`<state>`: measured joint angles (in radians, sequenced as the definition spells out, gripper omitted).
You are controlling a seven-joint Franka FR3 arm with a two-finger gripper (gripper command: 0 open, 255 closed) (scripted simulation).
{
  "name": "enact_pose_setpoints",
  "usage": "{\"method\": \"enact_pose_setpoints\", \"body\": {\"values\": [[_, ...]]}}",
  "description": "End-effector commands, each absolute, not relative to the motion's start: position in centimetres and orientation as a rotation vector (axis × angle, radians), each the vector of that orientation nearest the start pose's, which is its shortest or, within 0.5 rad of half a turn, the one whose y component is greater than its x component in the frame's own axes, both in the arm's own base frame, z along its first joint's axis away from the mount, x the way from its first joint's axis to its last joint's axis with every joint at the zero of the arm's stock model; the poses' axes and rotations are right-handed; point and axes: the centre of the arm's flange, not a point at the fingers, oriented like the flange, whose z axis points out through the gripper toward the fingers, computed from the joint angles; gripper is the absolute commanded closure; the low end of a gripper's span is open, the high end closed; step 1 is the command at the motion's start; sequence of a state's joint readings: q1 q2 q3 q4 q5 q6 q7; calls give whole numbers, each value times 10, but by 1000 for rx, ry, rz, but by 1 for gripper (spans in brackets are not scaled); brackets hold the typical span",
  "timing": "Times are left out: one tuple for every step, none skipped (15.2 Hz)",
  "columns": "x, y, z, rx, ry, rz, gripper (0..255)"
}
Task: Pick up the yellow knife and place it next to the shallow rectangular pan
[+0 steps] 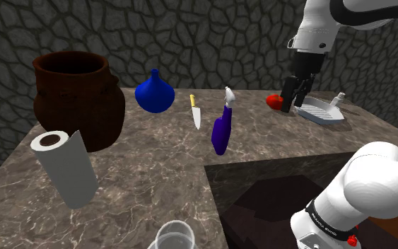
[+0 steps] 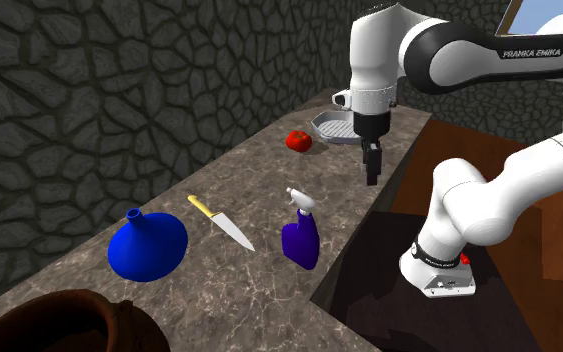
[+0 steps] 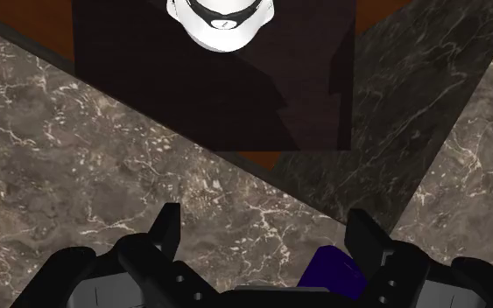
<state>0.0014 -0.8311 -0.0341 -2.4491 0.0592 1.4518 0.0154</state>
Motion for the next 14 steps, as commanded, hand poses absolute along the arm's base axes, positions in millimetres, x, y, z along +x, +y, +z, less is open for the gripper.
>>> {"method": "enact_pose_setpoints", "body": {"values": [[279, -5, 551, -3046, 50, 254, 0], [289, -4, 545, -3049, 54, 244, 0], [300, -3, 539, -3051, 59, 234, 0], [311, -2, 534, -3054, 64, 225, 0], [322, -1, 528, -3056, 69, 215, 0], [332, -1, 522, -3059, 74, 205, 0], [343, 0, 516, -3061, 78, 195, 0], [354, 1, 511, -3063, 83, 185, 0], [365, 1, 505, -3066, 88, 175, 0], [376, 2, 500, -3068, 93, 166, 0], [387, 2, 494, -3070, 97, 156, 0], [398, 3, 489, -3072, 102, 146, 0], [409, 3, 484, -3075, 107, 136, 0], [420, 3, 478, -3077, 112, 126, 0]]}}
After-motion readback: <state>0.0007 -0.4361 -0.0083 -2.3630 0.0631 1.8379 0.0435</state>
